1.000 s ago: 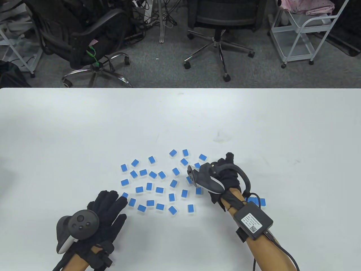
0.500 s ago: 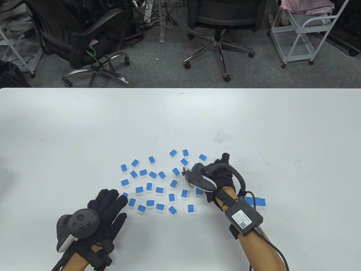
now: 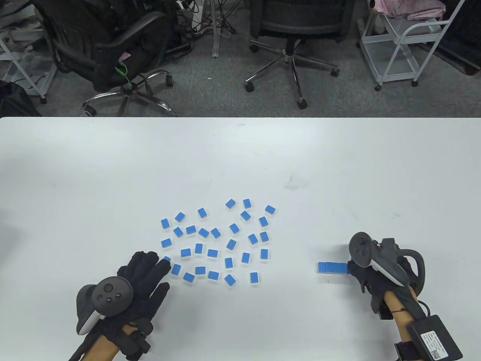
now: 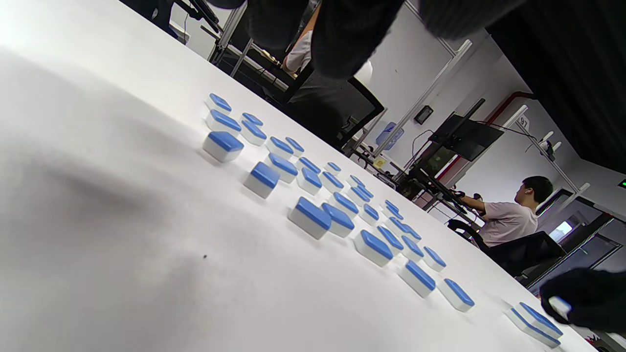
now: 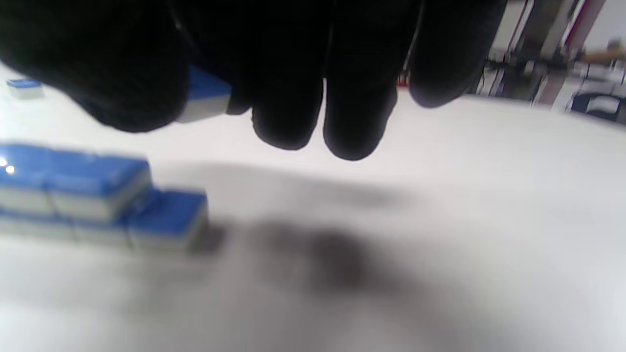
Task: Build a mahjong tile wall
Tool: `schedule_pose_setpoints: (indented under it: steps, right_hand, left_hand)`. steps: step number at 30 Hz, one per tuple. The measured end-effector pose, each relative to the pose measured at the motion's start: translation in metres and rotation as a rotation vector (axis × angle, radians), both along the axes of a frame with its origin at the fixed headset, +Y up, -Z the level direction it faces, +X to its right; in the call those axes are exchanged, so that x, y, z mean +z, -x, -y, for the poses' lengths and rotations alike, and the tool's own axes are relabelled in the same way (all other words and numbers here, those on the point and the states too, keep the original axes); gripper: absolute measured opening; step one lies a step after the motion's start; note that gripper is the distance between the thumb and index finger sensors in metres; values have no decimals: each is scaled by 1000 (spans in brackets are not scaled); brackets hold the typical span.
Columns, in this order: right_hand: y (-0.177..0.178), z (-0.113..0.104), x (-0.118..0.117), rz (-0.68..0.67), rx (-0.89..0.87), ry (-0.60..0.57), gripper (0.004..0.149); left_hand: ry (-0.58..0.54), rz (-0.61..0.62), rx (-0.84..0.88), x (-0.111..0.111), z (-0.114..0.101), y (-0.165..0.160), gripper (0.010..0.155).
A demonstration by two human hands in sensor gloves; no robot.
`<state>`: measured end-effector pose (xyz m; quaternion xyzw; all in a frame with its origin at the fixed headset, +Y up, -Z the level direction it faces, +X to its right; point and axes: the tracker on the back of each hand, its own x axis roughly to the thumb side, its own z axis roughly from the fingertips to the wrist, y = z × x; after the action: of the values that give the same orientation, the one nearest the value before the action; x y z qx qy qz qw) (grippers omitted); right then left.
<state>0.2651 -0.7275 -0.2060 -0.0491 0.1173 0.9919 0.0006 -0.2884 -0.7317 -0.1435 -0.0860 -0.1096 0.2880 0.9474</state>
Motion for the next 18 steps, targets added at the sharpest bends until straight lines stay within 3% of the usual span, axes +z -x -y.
schedule_pose_setpoints:
  steps: [2,4,6,11,18]
  right_hand:
    - [-11,10,1,-5,-64,123,55]
    - [-13,5,0,-12,-65,65,55]
    - [-10,8,0,-37,-95,107,55]
    - [1,11,2,-103,38,81,55]
    - [5,12,2,-112,55,78,56]
  left_hand:
    - [13,-3,2,1,1,0,67]
    - [18,0,1,1,2,-1,66]
    - [22,-2,-1,2,3,-2,66]
    - [49,-26,1,1,7,1,66]
    - [55,-17,-3,1,7,0,67]
